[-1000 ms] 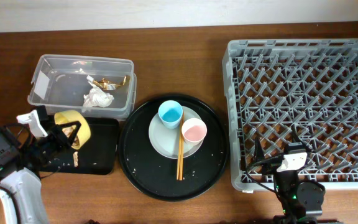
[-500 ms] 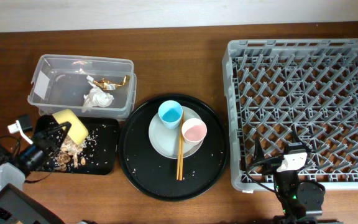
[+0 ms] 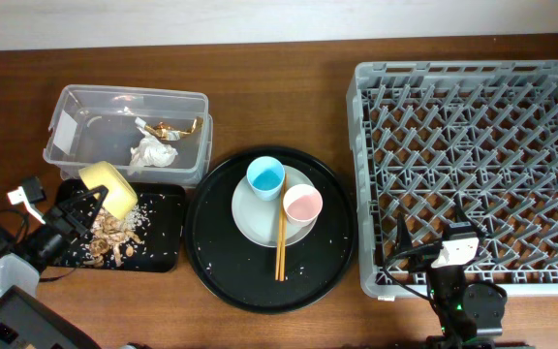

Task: Sort waste into correct bins and load items into the dishwasher rack
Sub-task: 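Tip the yellow bowl over the black tray to dump rice and shells, then set the empty yellow bowl back on the round tray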

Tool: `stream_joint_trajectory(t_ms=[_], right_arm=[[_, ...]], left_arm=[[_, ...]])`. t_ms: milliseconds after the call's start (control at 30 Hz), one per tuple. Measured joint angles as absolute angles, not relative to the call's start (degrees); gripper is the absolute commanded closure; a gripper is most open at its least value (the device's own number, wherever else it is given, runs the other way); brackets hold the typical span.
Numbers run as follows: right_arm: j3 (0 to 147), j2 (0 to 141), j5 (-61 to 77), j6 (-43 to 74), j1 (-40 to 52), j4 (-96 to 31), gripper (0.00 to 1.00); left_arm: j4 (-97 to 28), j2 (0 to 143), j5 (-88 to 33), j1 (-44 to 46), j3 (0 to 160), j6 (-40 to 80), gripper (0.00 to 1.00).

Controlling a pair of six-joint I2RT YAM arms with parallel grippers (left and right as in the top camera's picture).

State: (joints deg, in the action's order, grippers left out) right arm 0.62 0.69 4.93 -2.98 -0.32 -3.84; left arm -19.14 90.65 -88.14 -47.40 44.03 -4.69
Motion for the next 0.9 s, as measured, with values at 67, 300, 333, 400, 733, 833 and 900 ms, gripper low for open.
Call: stream_joint_trajectory(t_ms=[67, 300, 333, 400, 733, 833, 900], right_arm=[[0.62, 0.69, 4.93, -3.01, -0.32, -3.84, 0.02], [0.62, 0.69, 4.93, -3.01, -0.32, -3.84, 0.02], [0.62, 0.69, 4.93, -2.98, -0.32, -3.84, 0.02], [0.62, 0.69, 4.93, -3.01, -0.32, -3.84, 0.02], [0.62, 0.69, 4.93, -3.03, -0.32, -3.84, 0.02], [0.62, 0.69, 4.93, -3.01, -0.32, -3.84, 0.02], [0.62, 0.69, 4.93, -3.01, -0.32, -3.84, 0.02]], left_arm=[[-19.27, 90.65, -88.31, -47.40, 44.03, -3.95, 0.99], [-18.63, 90.65, -88.33, -47.40, 44.03, 0.95, 1.00], [-16.43, 90.65, -88.40, -47.40, 43.97, 1.23, 1.00], [-15.20, 90.65, -88.55, -47.40, 43.97, 1.50, 0.99], [-12.60, 90.65, -88.53, -47.40, 43.79, 8.36, 1.00], [-18.87, 90.65, -88.75, -47.40, 44.01, 17.08, 0.99], [-20.43, 90.65, -88.55, -46.44, 44.03, 18.50, 1.00]])
